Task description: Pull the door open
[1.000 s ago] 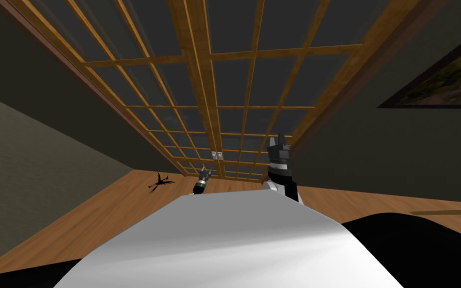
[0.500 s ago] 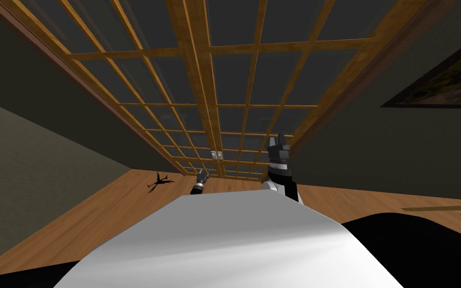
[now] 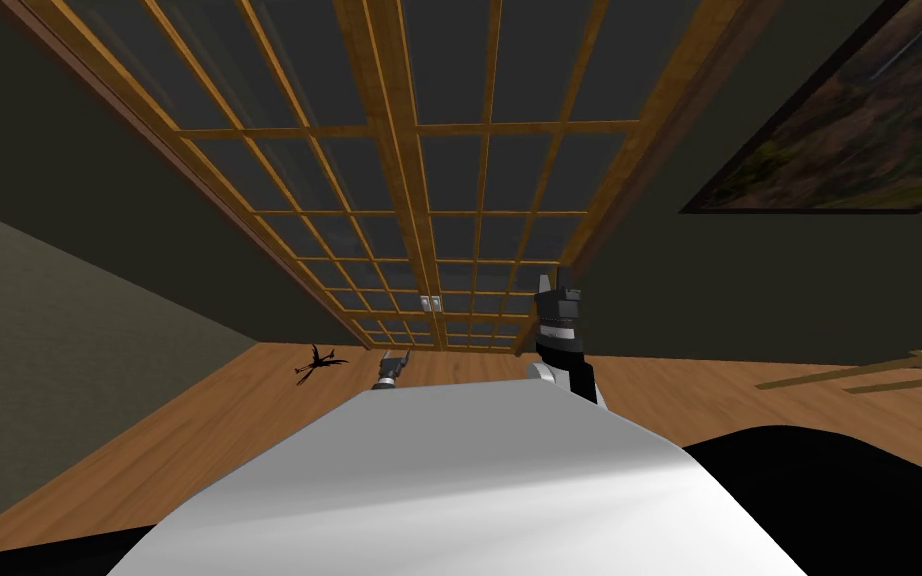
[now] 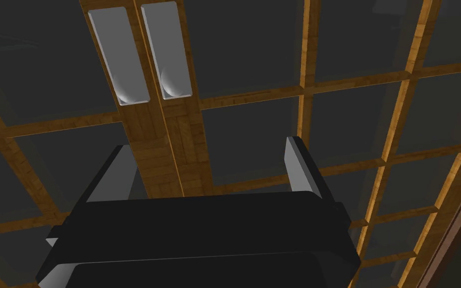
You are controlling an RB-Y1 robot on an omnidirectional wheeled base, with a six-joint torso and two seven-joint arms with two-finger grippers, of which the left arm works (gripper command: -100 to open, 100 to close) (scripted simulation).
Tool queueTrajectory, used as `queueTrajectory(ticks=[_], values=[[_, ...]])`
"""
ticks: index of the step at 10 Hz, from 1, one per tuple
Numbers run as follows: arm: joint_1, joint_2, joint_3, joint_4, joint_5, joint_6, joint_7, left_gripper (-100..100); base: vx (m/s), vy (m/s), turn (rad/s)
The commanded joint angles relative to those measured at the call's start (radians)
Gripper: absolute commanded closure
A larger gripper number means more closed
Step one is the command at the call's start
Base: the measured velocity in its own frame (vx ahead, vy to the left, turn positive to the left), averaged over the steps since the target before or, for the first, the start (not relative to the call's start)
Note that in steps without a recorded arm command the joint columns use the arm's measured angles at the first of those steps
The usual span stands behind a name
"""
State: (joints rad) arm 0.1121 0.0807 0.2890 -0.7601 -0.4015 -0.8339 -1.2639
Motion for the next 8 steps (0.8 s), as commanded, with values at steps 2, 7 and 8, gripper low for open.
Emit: queueTrajectory(ticks=[2, 7, 8], values=[[0.024, 0.013, 0.028, -0.005, 0.013, 0.012, -0.005, -100, -0.12, 0.009, -0.055], [0.051, 0.028, 0.101, 0.033, 0.049, 0.019, -0.038, -100, -0.079, 0.025, -0.077], [0.057, 0.032, 0.122, 0.044, 0.06, 0.02, -0.048, -100, -0.103, 0.025, -0.132]])
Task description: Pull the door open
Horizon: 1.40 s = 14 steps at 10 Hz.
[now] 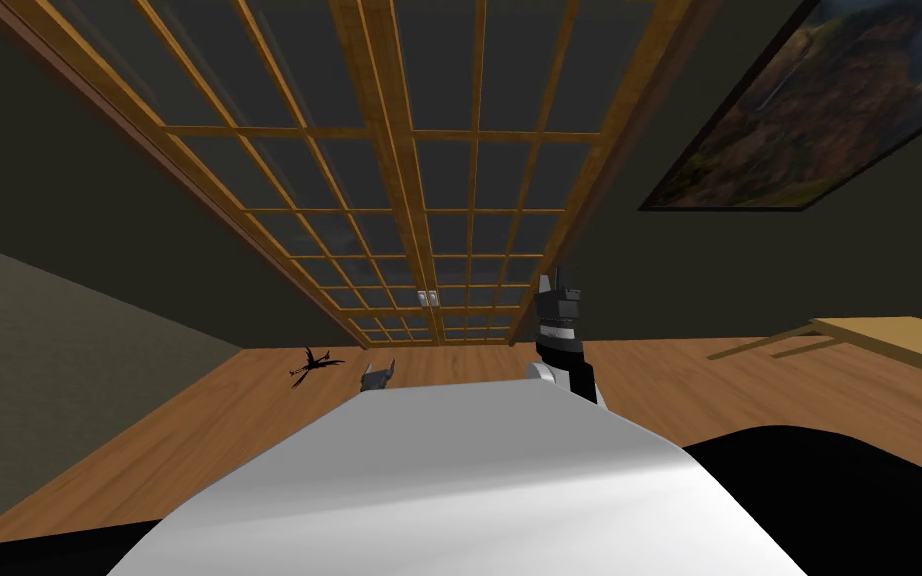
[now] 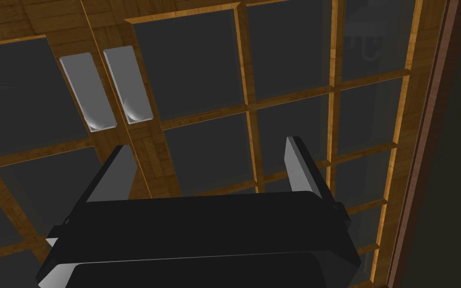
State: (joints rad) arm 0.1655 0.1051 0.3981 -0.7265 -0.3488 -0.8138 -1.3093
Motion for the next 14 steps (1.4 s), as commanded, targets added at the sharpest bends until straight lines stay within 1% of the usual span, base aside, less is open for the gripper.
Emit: queueTrajectory(ticks=[1, 2, 4, 6, 7, 9, 11, 12, 14], values=[[0.008, 0.009, 0.029, 0.018, 0.015, 0.002, -0.01, -100, -0.121, 0.034, -0.114], [0.011, 0.011, 0.045, 0.026, 0.023, 0.003, -0.018, -100, -0.102, 0.045, -0.091], [0.017, 0.013, 0.086, 0.046, 0.044, 0.006, -0.038, -100, -0.102, 0.048, -0.148], [0.018, 0.013, 0.111, 0.058, 0.057, 0.008, -0.051, -100, -0.07, 0.057, -0.113], [0.019, 0.013, 0.116, 0.06, 0.059, 0.008, -0.054, -100, -0.04, 0.028, -0.051], [0.014, 0.009, 0.157, 0.079, 0.081, 0.01, -0.076, -100, -0.031, 0.033, -0.175], [0.0, 0.001, 0.191, 0.094, 0.1, 0.012, -0.097, -100, -0.006, 0.064, -0.23], [-0.015, -0.006, 0.21, 0.101, 0.111, 0.012, -0.11, -100, 0.034, 0.078, -0.269], [-0.052, -0.023, 0.233, 0.107, 0.126, 0.011, -0.13, -100, 0.09, 0.104, -0.261]])
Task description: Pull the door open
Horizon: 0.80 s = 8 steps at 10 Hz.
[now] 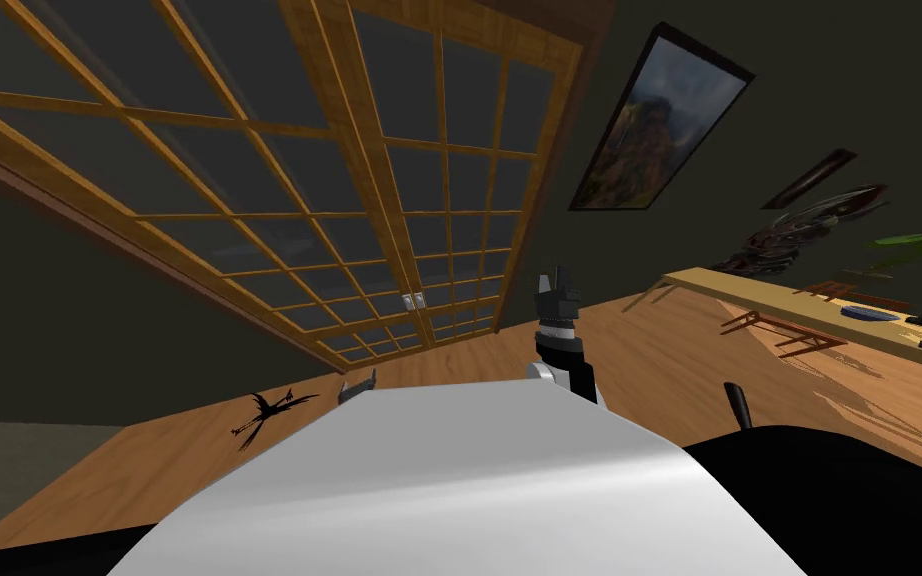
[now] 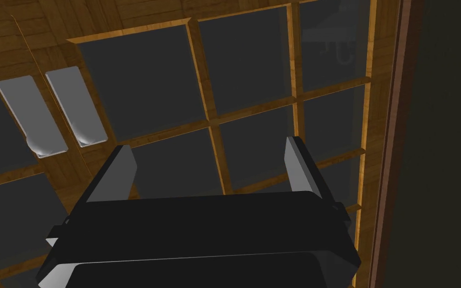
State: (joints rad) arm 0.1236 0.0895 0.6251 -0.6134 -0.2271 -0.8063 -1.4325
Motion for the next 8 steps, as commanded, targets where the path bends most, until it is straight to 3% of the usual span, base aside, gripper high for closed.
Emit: queueTrajectory(ticks=[1, 3, 4, 8], values=[[-0.028, -0.015, 0.012, -0.005, 0.009, 0.003, -0.013, -100, 0.154, 0.118, -0.187], [-0.062, -0.029, 0.016, -0.008, 0.013, 0.001, -0.022, -100, 0.165, 0.065, -0.189], [-0.062, -0.029, 0.016, -0.008, 0.013, 0.001, -0.022, -100, 0.106, 0.039, -0.021], [-0.132, -0.054, 0.01, -0.018, 0.016, -0.004, -0.033, -100, 0.128, 0.051, -0.138]])
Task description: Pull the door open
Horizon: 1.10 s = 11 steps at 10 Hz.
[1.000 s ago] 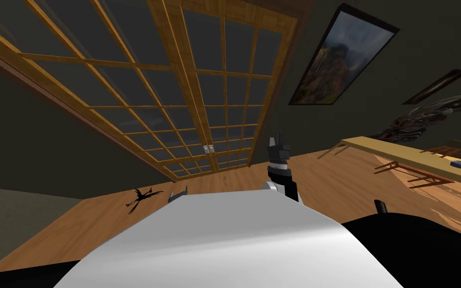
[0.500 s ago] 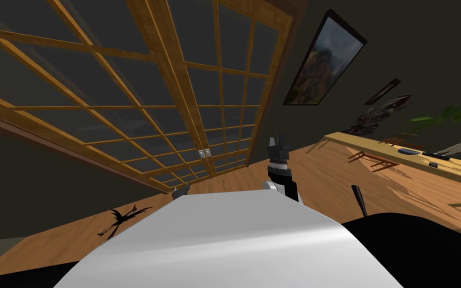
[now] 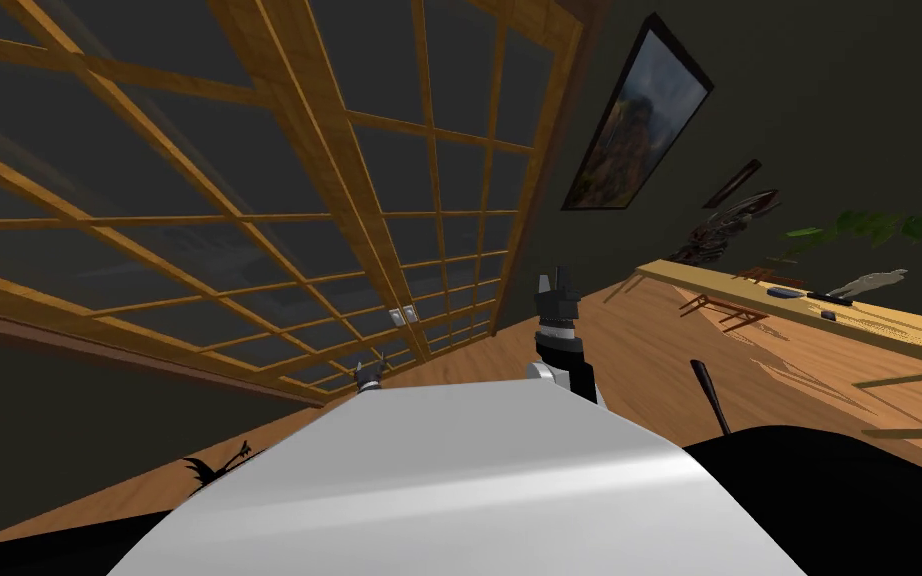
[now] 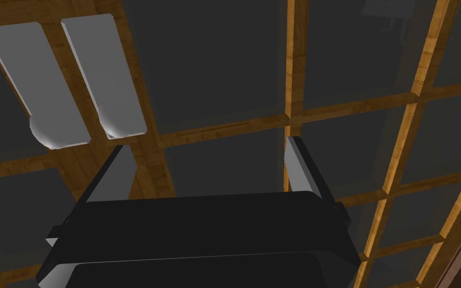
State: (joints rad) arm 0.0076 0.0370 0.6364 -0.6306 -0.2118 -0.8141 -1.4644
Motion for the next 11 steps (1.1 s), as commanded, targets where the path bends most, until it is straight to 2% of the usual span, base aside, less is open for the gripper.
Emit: queueTrajectory(ticks=[1, 4, 5, 7, 8, 9, 11], values=[[-0.031, -0.007, -0.004, -0.004, 0.0, 0.003, -0.003, -100, 0.174, 0.06, -0.117], [-0.08, -0.022, -0.016, -0.016, -0.002, -0.001, -0.007, -100, 0.182, 0.074, -0.112], [-0.08, -0.022, -0.016, -0.016, -0.002, -0.001, -0.007, -100, 0.114, 0.059, -0.041], [-0.121, -0.034, -0.028, -0.026, -0.006, -0.005, -0.009, -100, 0.157, 0.05, -0.127], [-0.109, -0.025, -0.027, -0.029, -0.005, 0.005, -0.002, -100, 0.084, 0.035, -0.038], [-0.109, -0.025, -0.027, -0.029, -0.005, 0.005, -0.002, 100, -0.014, -0.01, 0.012], [-0.109, -0.025, -0.027, -0.029, -0.005, 0.005, -0.002, 100, -0.022, -0.025, -0.01]])
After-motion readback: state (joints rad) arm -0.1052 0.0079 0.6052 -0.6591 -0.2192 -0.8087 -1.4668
